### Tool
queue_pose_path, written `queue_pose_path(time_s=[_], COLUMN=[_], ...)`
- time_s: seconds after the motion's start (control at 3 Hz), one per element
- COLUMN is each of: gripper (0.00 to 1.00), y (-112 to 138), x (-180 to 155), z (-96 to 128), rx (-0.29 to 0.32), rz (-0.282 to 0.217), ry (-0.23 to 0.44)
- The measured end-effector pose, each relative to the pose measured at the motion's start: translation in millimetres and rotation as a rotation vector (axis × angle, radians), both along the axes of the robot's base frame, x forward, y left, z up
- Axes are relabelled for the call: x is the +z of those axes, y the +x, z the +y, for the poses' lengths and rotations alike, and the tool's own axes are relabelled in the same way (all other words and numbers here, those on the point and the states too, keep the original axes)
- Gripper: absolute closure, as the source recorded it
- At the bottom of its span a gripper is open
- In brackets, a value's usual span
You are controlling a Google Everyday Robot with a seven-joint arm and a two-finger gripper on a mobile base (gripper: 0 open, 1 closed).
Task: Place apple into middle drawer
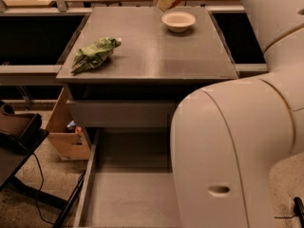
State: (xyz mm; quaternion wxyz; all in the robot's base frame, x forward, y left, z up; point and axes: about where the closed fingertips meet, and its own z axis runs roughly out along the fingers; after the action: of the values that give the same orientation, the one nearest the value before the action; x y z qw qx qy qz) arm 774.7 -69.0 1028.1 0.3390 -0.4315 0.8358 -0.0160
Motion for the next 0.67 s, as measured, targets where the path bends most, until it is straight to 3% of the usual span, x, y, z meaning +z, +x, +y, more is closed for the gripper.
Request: queue_pose_path(time_s=[0.33, 0.67], gripper=[1.00, 1.00], y=[-50.9, -96.6], x=[25.2, 62.7], z=[-24.8, -59.1], rx=[-0.071, -0.165], rz=[0.029, -0.061], ry=[-0.011, 0.066])
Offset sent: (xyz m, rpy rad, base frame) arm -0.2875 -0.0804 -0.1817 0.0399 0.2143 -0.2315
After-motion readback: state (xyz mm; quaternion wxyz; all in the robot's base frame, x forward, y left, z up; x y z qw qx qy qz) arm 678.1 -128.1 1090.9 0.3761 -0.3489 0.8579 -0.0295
